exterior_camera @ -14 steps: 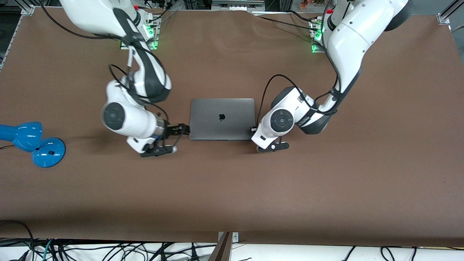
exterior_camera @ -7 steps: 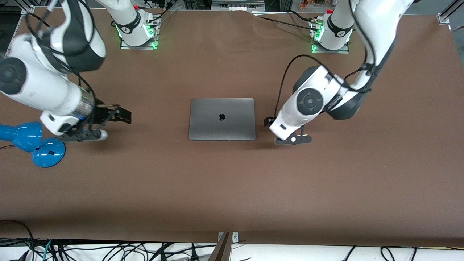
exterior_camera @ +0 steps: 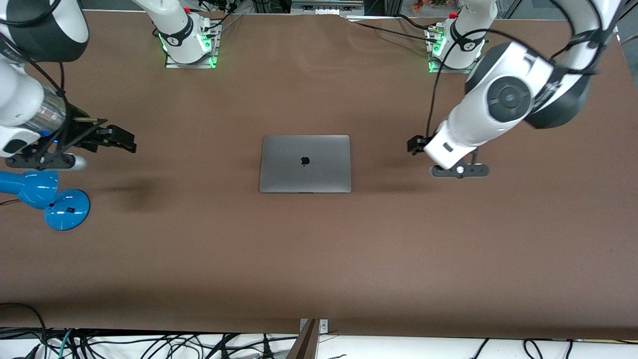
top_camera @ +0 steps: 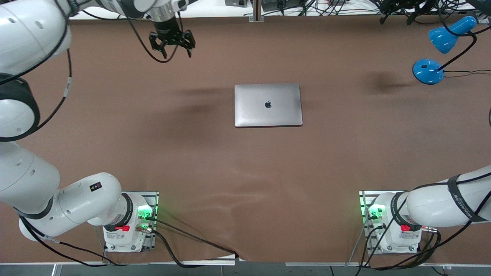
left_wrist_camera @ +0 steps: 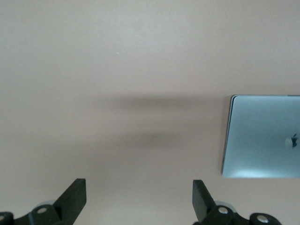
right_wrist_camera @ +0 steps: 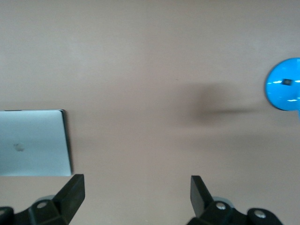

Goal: Close laptop with both arms from behind

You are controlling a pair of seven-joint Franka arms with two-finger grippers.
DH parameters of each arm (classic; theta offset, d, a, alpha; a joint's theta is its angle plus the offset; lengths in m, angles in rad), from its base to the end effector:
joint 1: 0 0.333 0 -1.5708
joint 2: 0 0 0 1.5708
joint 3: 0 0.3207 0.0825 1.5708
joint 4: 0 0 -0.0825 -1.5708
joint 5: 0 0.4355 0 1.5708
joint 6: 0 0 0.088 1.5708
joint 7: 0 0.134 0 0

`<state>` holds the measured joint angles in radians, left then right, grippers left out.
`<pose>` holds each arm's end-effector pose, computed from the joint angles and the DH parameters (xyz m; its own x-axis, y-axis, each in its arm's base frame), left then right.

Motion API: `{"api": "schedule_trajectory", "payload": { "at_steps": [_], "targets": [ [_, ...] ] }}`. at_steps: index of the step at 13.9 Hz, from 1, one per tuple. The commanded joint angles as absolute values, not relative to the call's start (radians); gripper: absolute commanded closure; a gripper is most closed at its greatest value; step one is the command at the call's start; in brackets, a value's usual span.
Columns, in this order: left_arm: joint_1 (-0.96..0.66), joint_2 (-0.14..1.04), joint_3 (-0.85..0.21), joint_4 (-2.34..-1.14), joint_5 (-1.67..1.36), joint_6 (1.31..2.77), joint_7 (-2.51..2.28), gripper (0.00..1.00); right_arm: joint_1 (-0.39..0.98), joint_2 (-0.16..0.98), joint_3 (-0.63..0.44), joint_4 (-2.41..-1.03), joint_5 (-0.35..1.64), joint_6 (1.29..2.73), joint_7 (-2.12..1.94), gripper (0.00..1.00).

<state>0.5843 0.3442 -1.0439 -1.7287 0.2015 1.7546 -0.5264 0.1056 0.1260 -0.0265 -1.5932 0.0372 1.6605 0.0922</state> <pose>0.6049 -0.2258 0.4138 0.9849 0.0175 -0.1720 0.0215 -0.9995 0.0215 0.6426 0.0564 0.5192 0.9980 -0.0165 -0.0615 -0.0183 -0.9994 -0.0279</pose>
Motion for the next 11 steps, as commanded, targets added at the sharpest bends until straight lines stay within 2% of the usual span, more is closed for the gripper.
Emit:
{"api": "schedule_trajectory", "payload": {
  "at_steps": [1,3,5,9,11],
  "targets": [
    [0.741,0.284,-1.144,-1.750,0.229,1.685,-0.395,0.00,0.074,0.072,-0.015,-1.618,0.005,1.605,0.010,0.00],
    [0.782,0.250,-1.163,-1.735,0.230,1.635,-0.379,0.00,0.057,0.055,-0.015,-1.620,0.006,1.540,-0.020,0.00],
    [0.784,0.235,-1.158,-1.657,0.230,1.550,-0.377,0.00,0.055,0.034,-0.015,-1.623,0.006,1.488,-0.018,0.00],
    [0.770,0.235,-1.146,-1.629,0.235,1.516,-0.376,0.00,0.057,-0.014,-0.014,-1.643,0.006,1.419,-0.003,0.00],
    [0.686,0.232,-1.062,-1.623,0.236,1.502,-0.374,0.00,0.057,-0.050,-0.015,-1.687,0.006,1.423,0.012,0.00]
  ]
}}
